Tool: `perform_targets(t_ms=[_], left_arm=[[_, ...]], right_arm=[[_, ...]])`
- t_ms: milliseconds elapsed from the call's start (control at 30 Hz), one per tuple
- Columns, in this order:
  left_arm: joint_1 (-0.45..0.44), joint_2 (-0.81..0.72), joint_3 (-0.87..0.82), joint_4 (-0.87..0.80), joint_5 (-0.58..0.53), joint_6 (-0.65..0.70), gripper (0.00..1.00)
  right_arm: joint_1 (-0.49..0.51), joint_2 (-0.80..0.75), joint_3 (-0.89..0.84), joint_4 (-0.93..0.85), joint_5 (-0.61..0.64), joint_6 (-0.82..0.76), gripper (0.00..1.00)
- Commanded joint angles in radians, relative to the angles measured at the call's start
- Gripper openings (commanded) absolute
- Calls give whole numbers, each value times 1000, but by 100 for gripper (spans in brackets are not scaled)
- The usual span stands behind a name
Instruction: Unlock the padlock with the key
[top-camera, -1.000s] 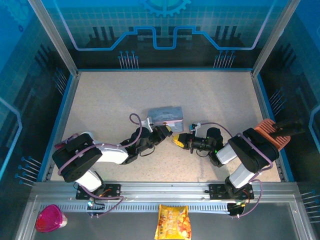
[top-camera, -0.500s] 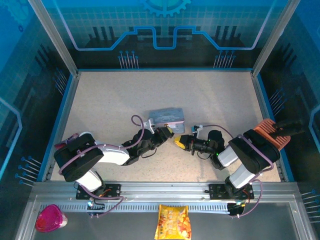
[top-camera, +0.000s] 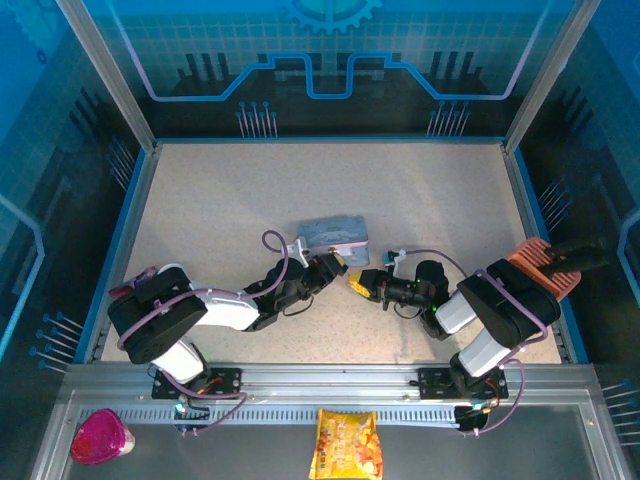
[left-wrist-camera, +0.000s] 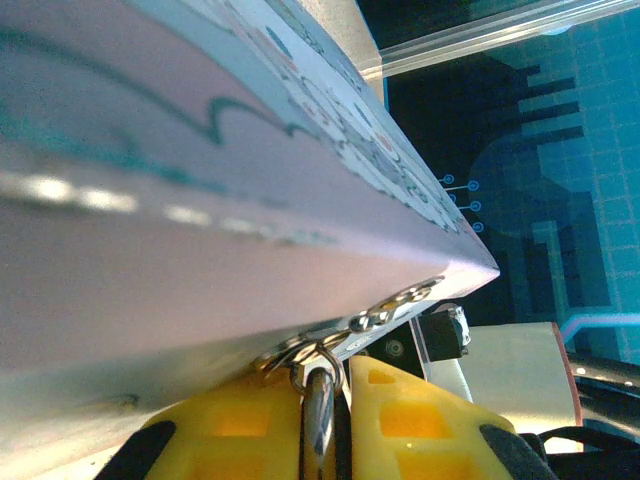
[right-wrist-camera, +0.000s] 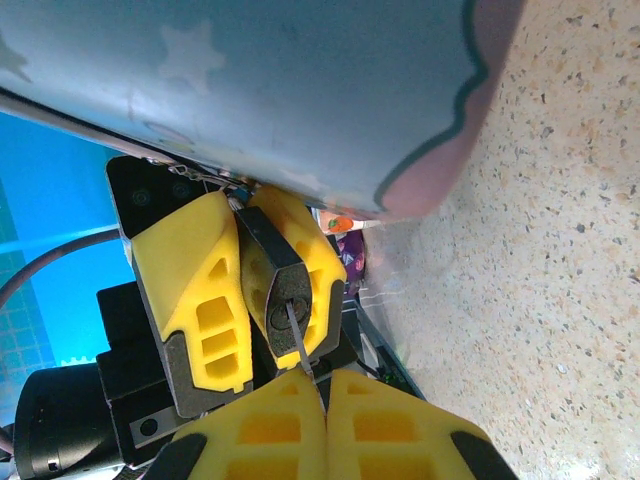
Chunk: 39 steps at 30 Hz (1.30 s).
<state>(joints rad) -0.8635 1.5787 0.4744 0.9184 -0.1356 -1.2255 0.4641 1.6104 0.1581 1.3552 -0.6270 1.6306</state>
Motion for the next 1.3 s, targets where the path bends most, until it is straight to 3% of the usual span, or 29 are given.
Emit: perform_targets(t_ms=[0,233,533,867,1000,1267], left_arm=[[-133,-7,72,132,381,19,0],[-136,18,116,114,466,39,0],[-138,30,119,72,495,74,3],[-123,22,119,19,435,96,13],[-121,32,118,41,454,85,7],[-139,30,85,93,483,83,5]], right_arm=[[-28,15,96,66,194,-20,0],[-106,77,119,68,70,-125,0],[-145,49,112,68,35,-91,0],[-74,31,41,68,111,-105,0],[-83,47,24,68,102,-110,0],[-141,26,48,68,73,-78,0]])
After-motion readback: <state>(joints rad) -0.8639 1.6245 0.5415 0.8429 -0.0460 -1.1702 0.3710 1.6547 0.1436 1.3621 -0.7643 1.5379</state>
